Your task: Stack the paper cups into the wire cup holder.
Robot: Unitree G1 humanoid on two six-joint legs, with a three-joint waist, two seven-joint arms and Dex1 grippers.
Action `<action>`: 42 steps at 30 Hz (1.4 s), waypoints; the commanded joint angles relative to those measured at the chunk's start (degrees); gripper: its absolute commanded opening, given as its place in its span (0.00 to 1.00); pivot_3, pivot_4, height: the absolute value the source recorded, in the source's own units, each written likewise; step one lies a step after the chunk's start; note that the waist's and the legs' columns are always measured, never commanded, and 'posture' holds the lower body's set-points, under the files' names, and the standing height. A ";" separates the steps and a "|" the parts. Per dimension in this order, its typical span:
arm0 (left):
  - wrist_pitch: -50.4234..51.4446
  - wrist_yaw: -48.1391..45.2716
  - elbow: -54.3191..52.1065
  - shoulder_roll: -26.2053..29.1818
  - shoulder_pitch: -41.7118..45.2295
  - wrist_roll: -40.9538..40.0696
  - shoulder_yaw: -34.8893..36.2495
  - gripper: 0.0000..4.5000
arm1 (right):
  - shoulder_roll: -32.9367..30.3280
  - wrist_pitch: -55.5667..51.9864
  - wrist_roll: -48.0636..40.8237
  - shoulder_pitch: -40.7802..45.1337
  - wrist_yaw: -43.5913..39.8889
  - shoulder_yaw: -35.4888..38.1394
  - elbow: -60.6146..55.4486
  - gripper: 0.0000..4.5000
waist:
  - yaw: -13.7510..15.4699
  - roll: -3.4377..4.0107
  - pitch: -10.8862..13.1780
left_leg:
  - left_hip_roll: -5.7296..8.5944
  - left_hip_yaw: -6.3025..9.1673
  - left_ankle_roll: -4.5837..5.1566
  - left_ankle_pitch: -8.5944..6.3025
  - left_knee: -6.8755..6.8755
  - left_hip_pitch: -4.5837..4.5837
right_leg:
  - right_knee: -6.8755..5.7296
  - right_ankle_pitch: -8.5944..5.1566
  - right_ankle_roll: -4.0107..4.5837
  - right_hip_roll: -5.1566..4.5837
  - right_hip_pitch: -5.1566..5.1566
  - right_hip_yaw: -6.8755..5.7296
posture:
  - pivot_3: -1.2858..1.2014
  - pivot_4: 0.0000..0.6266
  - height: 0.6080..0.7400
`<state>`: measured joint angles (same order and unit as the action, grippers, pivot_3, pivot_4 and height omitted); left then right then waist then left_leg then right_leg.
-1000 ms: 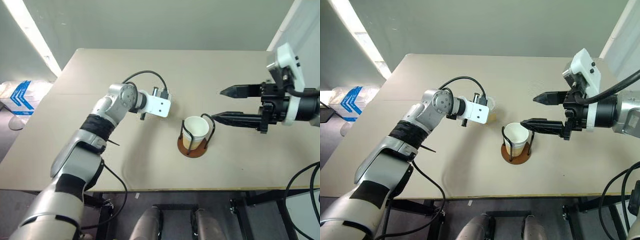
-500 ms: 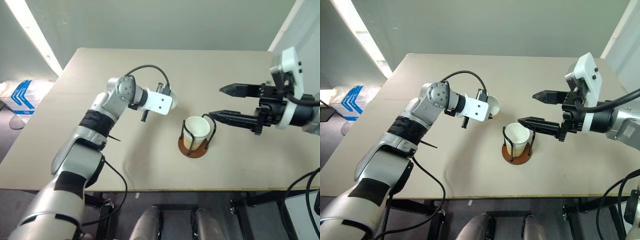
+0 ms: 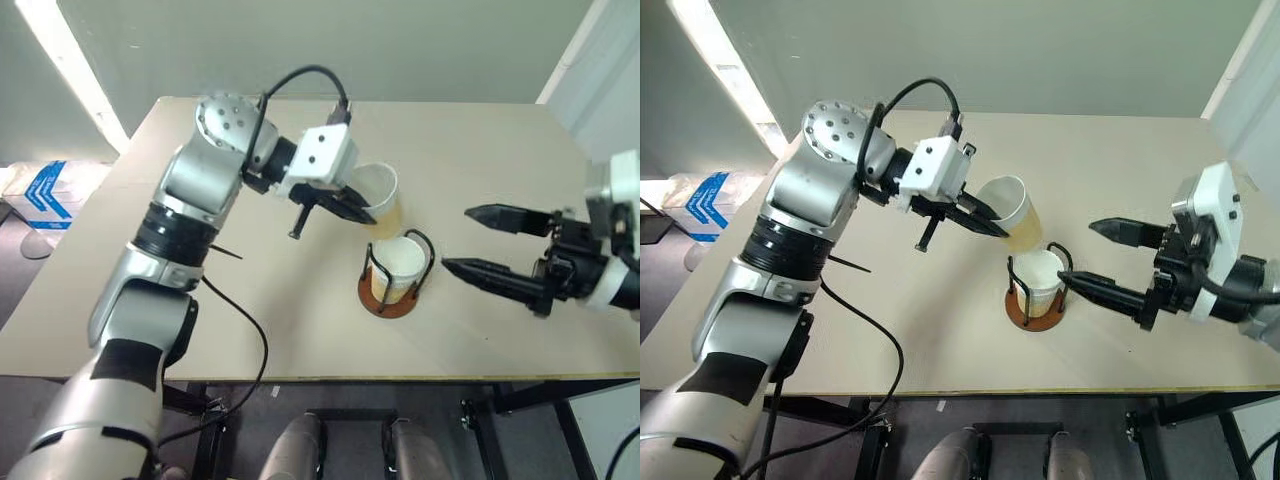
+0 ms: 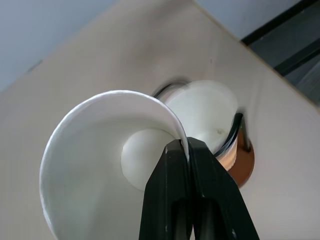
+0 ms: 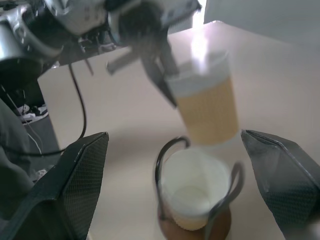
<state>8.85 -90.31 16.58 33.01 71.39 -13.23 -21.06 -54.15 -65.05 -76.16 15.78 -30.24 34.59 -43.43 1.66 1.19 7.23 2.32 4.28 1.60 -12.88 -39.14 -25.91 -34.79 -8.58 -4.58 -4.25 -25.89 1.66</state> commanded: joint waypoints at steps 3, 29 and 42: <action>-2.68 -2.19 1.09 1.83 5.01 -4.23 -3.46 0.01 | -2.46 4.22 -5.81 -5.69 3.89 6.03 -3.35 1.00 | -0.04 0.00 0.00 | 0.03 -0.02 0.06 -0.03 -0.03 0.03 | 0.07 0.02 -0.06 -0.02 0.05 0.07 | 0.52 0.24 1.00; -12.31 -2.19 10.60 -1.60 11.87 -11.78 -19.61 0.01 | -9.51 16.75 -18.49 -24.02 17.62 15.72 -9.47 1.00 | 0.54 -0.01 0.00 | 0.03 -0.13 0.37 -0.57 -0.09 -0.17 | 0.81 0.07 -0.72 -0.05 0.22 0.06 | 0.52 0.24 1.00; -14.98 -2.19 10.04 -0.13 12.44 -13.59 -24.96 0.01 | -10.76 19.07 -18.34 -26.49 18.54 16.54 -9.81 1.00 | 0.63 -0.01 0.00 | 0.03 -0.15 0.44 -0.71 -0.24 -0.16 | 0.83 0.04 -0.81 -0.05 0.30 0.07 | 0.52 0.24 1.00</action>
<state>-5.08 -90.50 27.94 32.58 81.94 -25.83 -46.03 -64.16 -47.51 -94.23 -10.71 -12.28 48.60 -52.60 2.29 1.19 7.23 2.35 4.12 2.06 -13.61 -39.41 -26.07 -33.96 -8.54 -5.40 -4.31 -25.57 1.73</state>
